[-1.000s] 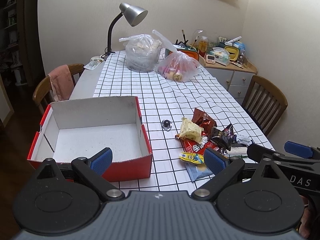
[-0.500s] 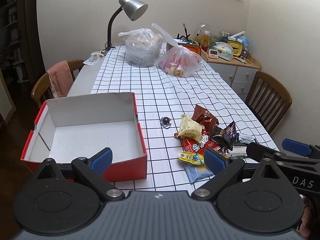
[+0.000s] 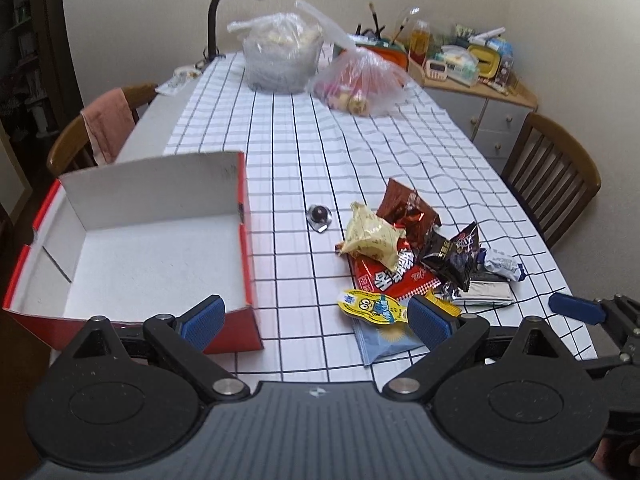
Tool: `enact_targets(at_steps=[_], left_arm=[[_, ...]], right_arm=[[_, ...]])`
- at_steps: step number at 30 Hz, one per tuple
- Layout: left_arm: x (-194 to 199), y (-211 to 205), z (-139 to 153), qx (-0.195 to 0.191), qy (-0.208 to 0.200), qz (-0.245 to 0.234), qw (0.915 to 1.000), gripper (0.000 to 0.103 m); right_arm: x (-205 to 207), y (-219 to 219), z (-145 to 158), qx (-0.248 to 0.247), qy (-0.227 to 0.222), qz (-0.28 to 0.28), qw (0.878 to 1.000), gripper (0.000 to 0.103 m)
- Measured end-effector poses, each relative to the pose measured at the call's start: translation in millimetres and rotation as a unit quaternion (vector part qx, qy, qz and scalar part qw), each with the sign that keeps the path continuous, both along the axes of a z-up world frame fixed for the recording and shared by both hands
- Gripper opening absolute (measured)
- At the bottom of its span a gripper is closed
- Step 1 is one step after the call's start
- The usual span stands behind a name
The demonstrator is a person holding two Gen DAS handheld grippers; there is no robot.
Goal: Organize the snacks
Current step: 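Grasp the yellow Minion wrapper with the left gripper while the right grasps the blue candy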
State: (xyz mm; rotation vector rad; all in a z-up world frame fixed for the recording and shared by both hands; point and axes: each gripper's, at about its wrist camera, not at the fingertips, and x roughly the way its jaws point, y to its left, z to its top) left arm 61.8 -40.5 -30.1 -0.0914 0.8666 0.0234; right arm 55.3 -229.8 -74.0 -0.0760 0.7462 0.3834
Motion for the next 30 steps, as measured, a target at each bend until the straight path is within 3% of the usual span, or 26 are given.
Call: enact_targets(at_steps=[9, 16, 23, 30], left_arm=[[27.3, -18.4, -28.9, -0.011, 0.053, 0.016, 0.9984, 0.098], [51.0, -26.9, -49.8, -0.027, 0.094, 0.035, 0.9945, 0.098], [83.9, -27.0, -73.4, -0.057, 0.143, 0.077, 0.9851, 0.098], [117.4, -30.3, -96.7, -0.078, 0.198, 0.118, 0.9700, 0.097]], right_arm=[[31.4, -11.9, -37.1, -0.041, 0.034, 0.051, 0.997, 0.081], [54.1, -15.0, -71.7, -0.064, 0.065, 0.086, 0.992, 0.064], [68.9, -13.7, -85.9, -0.084, 0.075, 0.133, 0.985, 0.050], [77.4, -12.2, -91.4, -0.083, 0.086, 0.166, 0.979, 0.045]])
